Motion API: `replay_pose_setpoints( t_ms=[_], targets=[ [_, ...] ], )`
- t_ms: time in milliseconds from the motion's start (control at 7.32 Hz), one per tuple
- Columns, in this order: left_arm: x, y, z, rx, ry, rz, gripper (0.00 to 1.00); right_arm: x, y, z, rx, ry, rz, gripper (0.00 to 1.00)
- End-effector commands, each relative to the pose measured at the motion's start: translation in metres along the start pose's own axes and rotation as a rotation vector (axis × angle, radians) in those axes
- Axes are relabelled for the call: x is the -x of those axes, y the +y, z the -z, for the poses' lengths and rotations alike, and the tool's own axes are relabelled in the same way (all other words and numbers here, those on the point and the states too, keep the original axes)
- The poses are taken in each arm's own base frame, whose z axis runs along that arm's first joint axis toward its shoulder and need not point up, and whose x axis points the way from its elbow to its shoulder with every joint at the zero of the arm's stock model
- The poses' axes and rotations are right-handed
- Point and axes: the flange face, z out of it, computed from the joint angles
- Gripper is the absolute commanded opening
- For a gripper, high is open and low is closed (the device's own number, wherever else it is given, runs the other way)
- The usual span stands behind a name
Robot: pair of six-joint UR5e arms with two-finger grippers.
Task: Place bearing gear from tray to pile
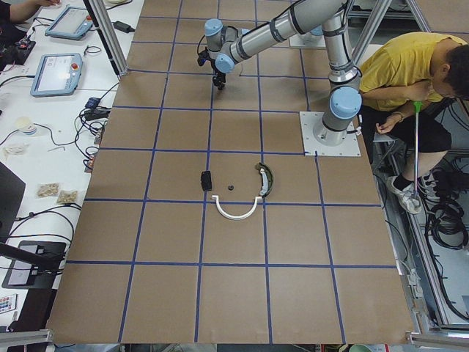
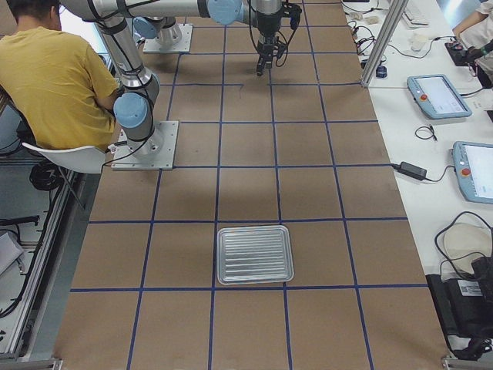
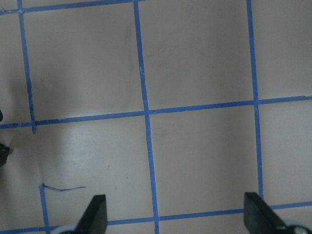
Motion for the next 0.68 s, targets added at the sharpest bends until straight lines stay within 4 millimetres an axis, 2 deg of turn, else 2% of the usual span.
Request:
replay_pose_setpoints(
  t_ms=[0, 137, 273, 410, 546],
  targets=[
    [-0.001, -0.001, 0.0, -0.002, 0.006, 0.002, 0.32, 0.001, 0.004, 0.001, -0.002, 0.001, 0.007, 1.0],
    [-0.001, -0.002, -0.002, 0.001, 0.007, 0.002, 0.12, 0.001, 0.003, 0.002, -0.007, -0.001, 0.006, 1.0],
    [0.0, -0.002, -0.003, 0.001, 0.001, 0.006, 0.0, 0.003, 0.003, 0.002, -0.007, 0.006, 0.016, 1.0],
    [0.0, -0.003, -0.001, -0.005, -0.002, 0.006, 0.0, 0.009, -0.008, -0.005, 0.021, -0.029, 0.036, 1.0],
    [0.015, -0.008, 0.021, -0.032, 0.002, 0.032, 0.0, 0.011, -0.021, -0.001, 0.035, -0.038, 0.043, 1.0]
  ],
)
